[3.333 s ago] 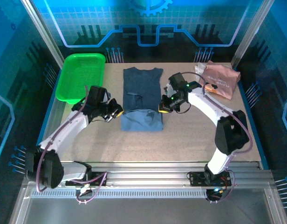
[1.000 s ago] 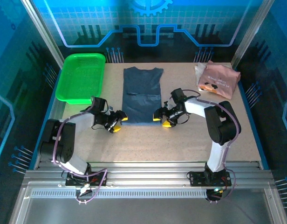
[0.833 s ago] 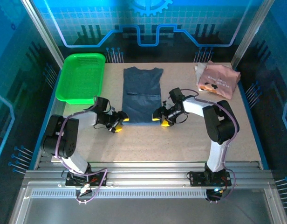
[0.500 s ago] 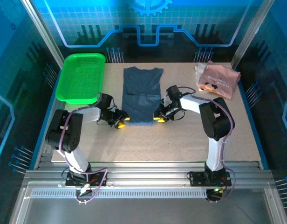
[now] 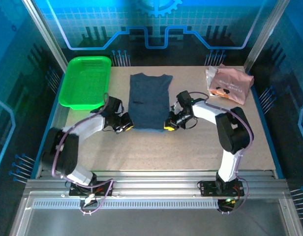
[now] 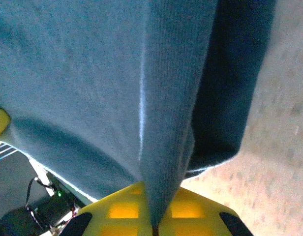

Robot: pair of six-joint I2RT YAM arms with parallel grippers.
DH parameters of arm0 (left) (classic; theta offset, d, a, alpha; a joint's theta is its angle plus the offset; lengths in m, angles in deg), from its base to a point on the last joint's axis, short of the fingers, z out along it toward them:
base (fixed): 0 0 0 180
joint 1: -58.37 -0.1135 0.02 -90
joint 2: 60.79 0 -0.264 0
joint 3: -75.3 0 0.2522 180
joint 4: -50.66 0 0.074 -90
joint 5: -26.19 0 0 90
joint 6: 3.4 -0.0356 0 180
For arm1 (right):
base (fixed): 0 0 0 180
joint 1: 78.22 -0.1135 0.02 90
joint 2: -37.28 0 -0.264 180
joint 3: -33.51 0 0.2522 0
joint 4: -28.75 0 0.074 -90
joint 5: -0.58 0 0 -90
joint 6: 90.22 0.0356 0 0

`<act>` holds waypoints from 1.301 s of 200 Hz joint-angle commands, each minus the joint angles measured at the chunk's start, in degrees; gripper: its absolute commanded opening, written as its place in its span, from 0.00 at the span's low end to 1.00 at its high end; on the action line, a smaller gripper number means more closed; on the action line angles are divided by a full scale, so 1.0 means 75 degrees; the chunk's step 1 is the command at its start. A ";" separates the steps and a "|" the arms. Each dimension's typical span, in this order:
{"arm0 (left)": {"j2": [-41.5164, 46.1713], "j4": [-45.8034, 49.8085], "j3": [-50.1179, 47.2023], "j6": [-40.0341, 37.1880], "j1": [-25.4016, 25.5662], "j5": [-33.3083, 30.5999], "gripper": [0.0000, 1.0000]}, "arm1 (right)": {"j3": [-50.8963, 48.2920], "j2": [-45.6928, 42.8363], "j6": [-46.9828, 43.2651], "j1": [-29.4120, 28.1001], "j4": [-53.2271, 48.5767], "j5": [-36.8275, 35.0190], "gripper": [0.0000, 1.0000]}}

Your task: Fold and stack the t-shirts

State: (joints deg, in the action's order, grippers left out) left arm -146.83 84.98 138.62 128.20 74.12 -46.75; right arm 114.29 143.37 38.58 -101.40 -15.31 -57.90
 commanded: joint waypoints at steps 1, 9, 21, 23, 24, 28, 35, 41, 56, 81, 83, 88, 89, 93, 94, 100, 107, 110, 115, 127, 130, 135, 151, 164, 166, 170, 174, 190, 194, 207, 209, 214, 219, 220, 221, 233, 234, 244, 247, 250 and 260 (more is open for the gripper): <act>0.1190 0.0744 -0.0601 0.0218 0.0290 -0.0221 0.00 | -0.0539 -0.1040 0.0013 -0.0141 -0.0712 -0.0233 0.01; 0.1637 0.0854 -0.0842 0.0412 0.0414 -0.0218 0.00 | -0.0795 -0.1346 0.0068 -0.0214 -0.0777 -0.0236 0.01; 0.2319 0.1048 -0.1192 0.0713 0.0598 -0.0235 0.00 | -0.1158 -0.1835 0.0221 -0.0348 -0.0873 -0.0264 0.01; 0.2428 0.1078 -0.1249 0.0761 0.0620 -0.0227 0.00 | -0.1232 -0.1923 0.0250 -0.0385 -0.0876 -0.0275 0.01; 0.2473 0.1090 -0.1274 0.0789 0.0637 -0.0231 0.00 | -0.1232 -0.1923 0.0250 -0.0385 -0.0876 -0.0275 0.01; 0.2690 0.1155 -0.1378 0.0900 0.0700 -0.0225 0.00 | -0.1396 -0.2156 0.0351 -0.0479 -0.0884 -0.0300 0.00; 0.3032 0.1255 -0.1546 0.1104 0.0816 -0.0185 0.00 | -0.1600 -0.2460 0.0490 -0.0621 -0.0877 -0.0294 0.00; 0.3301 0.1331 -0.1669 0.1293 0.0946 -0.0156 0.00 | -0.1741 -0.2742 0.0585 -0.0765 -0.0907 -0.0328 0.00; 0.3895 0.1564 -0.1897 0.1726 0.1363 -0.0230 0.00 | -0.2009 -0.3351 0.0833 -0.1110 -0.1049 -0.0469 0.00; 0.4706 0.2217 -0.1990 0.2385 0.2184 -0.0611 0.00 | -0.2431 -0.4130 0.1250 -0.1583 -0.1312 -0.0602 0.01; 0.4774 0.2257 -0.1999 0.2430 0.2235 -0.0640 0.00 | -0.2465 -0.4190 0.1286 -0.1617 -0.1320 -0.0614 0.01; 0.4919 0.2334 -0.2022 0.2589 0.2394 -0.0699 0.00 | -0.2526 -0.4328 0.1346 -0.1689 -0.1337 -0.0634 0.01; 0.4944 0.2346 -0.2030 0.2622 0.2426 -0.0725 0.00 | -0.2544 -0.4355 0.1356 -0.1702 -0.1338 -0.0638 0.01; 0.5049 0.2384 -0.2067 0.2747 0.2522 -0.0766 0.00 | -0.2580 -0.4459 0.1420 -0.1735 -0.1349 -0.0650 0.01; 0.5073 0.2394 -0.2076 0.2777 0.2543 -0.0782 0.00 | -0.2588 -0.4485 0.1427 -0.1742 -0.1344 -0.0650 0.01; 0.5188 0.2406 -0.2133 0.2930 0.2649 -0.0821 0.00 | -0.2608 -0.4620 0.1485 -0.1760 -0.1355 -0.0664 0.01; 0.5285 0.2387 -0.2175 0.3086 0.2701 -0.0853 0.00 | -0.2587 -0.4702 0.1492 -0.1752 -0.1381 -0.0697 0.01; 0.5326 0.2381 -0.2178 0.3133 0.2707 -0.0866 0.00 | -0.2550 -0.4729 0.1474 -0.1744 -0.1410 -0.0719 0.01; 0.5358 0.2363 -0.2161 0.3185 0.2716 -0.0893 0.00 | -0.2461 -0.4735 0.1435 -0.1718 -0.1467 -0.0751 0.01; 0.5344 0.2312 -0.1987 0.3206 0.2717 -0.0955 0.00 | -0.2258 -0.4672 0.1278 -0.1631 -0.1636 -0.0782 0.01; 0.5318 0.2307 -0.1913 0.3201 0.2717 -0.0961 0.00 | -0.2018 -0.4627 0.1231 -0.1607 -0.1683 -0.0773 0.01; 0.5249 0.2305 -0.1784 0.3169 0.2711 -0.0984 0.00 | -0.1847 -0.4551 0.1135 -0.1567 -0.1756 -0.0772 0.01; 0.4922 0.2174 -0.1358 0.3018 0.2650 -0.1001 0.00 | -0.1290 -0.4225 0.0790 -0.1329 -0.1991 -0.0710 0.01; 0.4565 0.1885 -0.1154 0.2963 0.2483 -0.0796 0.00 | -0.0801 -0.3894 0.0503 -0.1097 -0.2170 -0.0604 0.01; 0.4504 0.1840 -0.1122 0.2958 0.2450 -0.0768 0.00 | -0.0727 -0.3839 0.0458 -0.1056 -0.2194 -0.0591 0.01; 0.4395 0.1758 -0.1079 0.2936 0.2357 -0.0678 0.00 | -0.0581 -0.3722 0.0374 -0.0969 -0.2252 -0.0569 0.01; 0.4282 0.1664 -0.1030 0.2925 0.2252 -0.0597 0.00 | -0.0430 -0.3616 0.0294 -0.0904 -0.2299 -0.0533 0.01; 0.3942 0.1350 -0.0866 0.2800 0.1781 -0.0319 0.00 | 0.0112 -0.3162 -0.0007 -0.0589 -0.2431 -0.0336 0.01; 0.3868 0.1294 -0.0823 0.2741 0.1650 -0.0247 0.00 | 0.0225 -0.3043 -0.0080 -0.0511 -0.2465 -0.0284 0.01; 0.3577 0.1133 -0.0684 0.2599 0.1216 0.0038 0.00 | 0.0630 -0.2635 -0.0259 -0.0288 -0.2510 -0.0083 0.01; 0.3528 0.1087 -0.0665 0.2580 0.1152 0.0088 0.00 | 0.0688 -0.2575 -0.0292 -0.0256 -0.2510 -0.0051 0.01; 0.3416 0.1002 -0.0614 0.2522 0.0999 0.0198 0.00 | 0.0829 -0.2411 -0.0358 -0.0179 -0.2526 0.0026 0.01; 0.3276 0.0939 -0.0558 0.2457 0.0858 0.0287 0.00 | 0.0988 -0.2227 -0.0405 -0.0109 -0.2560 0.0085 0.01; 0.3255 0.0933 -0.0542 0.2445 0.0832 0.0313 0.00 | 0.1000 -0.2191 -0.0416 -0.0097 -0.2565 0.0097 0.01; 0.3221 0.0924 -0.0528 0.2433 0.0808 0.0332 0.00 | 0.1018 -0.2156 -0.0428 -0.0085 -0.2567 0.0103 0.01; 0.2864 0.0820 -0.0340 0.2237 0.0486 0.0521 0.00 | 0.1308 -0.1776 -0.0537 0.0076 -0.2559 0.0206 0.01; 0.2832 0.0815 -0.0316 0.2212 0.0486 0.0557 0.00 | 0.1330 -0.1743 -0.0541 0.0083 -0.2558 0.0216 0.01; 0.2485 0.0764 -0.0103 0.2041 0.0257 0.0704 0.00 | 0.1521 -0.1456 -0.0585 0.0196 -0.2525 0.0299 0.01; 0.2386 0.0763 -0.0022 0.1987 0.0200 0.0748 0.00 | 0.1587 -0.1367 -0.0597 0.0234 -0.2514 0.0326 0.01; 0.2288 0.0753 0.0048 0.1926 0.0159 0.0785 0.00 | 0.1648 -0.1300 -0.0612 0.0271 -0.2511 0.0341 0.01; 0.1944 0.0745 0.0306 0.1770 0.0000 0.0876 0.00 | 0.1873 -0.0983 -0.0661 0.0375 -0.2527 0.0397 0.01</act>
State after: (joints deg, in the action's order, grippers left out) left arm -127.66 91.95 136.28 146.15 77.07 -44.13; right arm 124.19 131.65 36.46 -101.10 -32.08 -57.41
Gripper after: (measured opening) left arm 0.063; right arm 0.069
